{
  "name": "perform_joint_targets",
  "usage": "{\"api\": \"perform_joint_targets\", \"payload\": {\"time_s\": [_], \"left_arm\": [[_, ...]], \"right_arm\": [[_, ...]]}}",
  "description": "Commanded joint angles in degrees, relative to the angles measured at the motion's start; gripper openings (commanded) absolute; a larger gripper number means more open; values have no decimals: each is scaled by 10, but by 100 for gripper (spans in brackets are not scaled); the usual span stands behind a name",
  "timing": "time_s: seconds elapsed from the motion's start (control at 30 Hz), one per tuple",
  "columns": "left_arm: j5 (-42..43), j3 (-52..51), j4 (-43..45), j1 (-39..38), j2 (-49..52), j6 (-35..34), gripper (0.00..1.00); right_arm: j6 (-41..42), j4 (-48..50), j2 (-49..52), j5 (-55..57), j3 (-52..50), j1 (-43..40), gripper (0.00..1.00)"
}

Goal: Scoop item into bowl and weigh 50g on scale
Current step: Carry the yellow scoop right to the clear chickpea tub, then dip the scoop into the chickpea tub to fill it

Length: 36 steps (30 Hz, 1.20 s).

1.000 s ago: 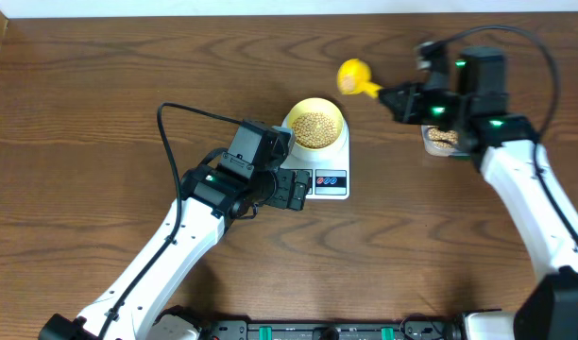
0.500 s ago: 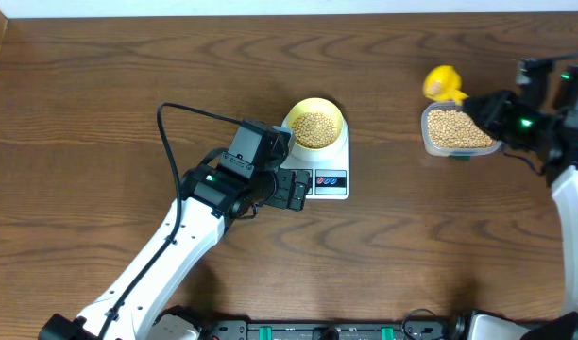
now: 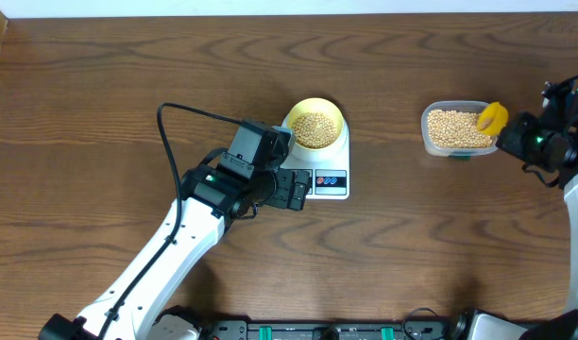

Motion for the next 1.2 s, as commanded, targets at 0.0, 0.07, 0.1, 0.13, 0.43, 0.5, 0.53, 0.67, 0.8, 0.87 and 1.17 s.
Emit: {"api": "perform_joint_targets", "payload": {"time_s": [0.0, 0.07, 0.1, 0.13, 0.43, 0.5, 0.53, 0.67, 0.8, 0.87, 1.17], "left_arm": [[7, -5, 0, 0, -7, 3, 94], [7, -5, 0, 0, -7, 3, 94], [7, -5, 0, 0, -7, 3, 94], [7, -5, 0, 0, -7, 3, 94], [7, -5, 0, 0, -7, 3, 94], [7, -5, 0, 0, -7, 3, 94], [6, -5, 0, 0, -7, 3, 95], [6, -5, 0, 0, -7, 3, 94], [7, -5, 0, 0, -7, 3, 94], [7, -5, 0, 0, -7, 3, 94], [7, -5, 0, 0, -7, 3, 94]], "right_arm": [[-53, -2, -10, 62, -1, 15, 1], [-69, -2, -11, 66, -1, 27, 1], [-77, -2, -11, 69, -1, 35, 1], [-86, -2, -11, 75, -1, 43, 1], [-145, -1, -11, 271, -1, 157, 1], [-155, -2, -11, 296, -1, 179, 1], [-160, -3, -11, 301, -1, 187, 1], [-162, -8, -11, 328, -1, 217, 1], [-164, -13, -11, 377, -1, 238, 1], [-164, -13, -11, 382, -1, 244, 1], [-161, -12, -11, 376, -1, 256, 1]]}}
